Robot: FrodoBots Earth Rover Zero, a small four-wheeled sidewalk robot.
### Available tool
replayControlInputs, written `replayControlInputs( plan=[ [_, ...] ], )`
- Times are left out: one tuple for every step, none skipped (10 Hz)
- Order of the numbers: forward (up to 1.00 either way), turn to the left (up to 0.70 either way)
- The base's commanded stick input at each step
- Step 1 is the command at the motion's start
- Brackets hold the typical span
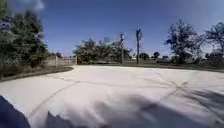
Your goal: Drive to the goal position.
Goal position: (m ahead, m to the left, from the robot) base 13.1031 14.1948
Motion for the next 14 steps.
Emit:
replayControlInputs(
  plan=[
    [0.70, 0.09],
    [0.70, 0.24],
    [0.70, 0.35],
    [0.70, 0.35],
    [0.70, 0.35],
    [0.70, 0.35],
    [0.70, 0.35],
    [0.70, 0.15],
    [0.70, 0.00],
    [0.70, 0.00],
    [0.70, 0.00],
    [0.70, 0.00],
    [0.70, 0.00],
    [0.70, 0.00]
  ],
)
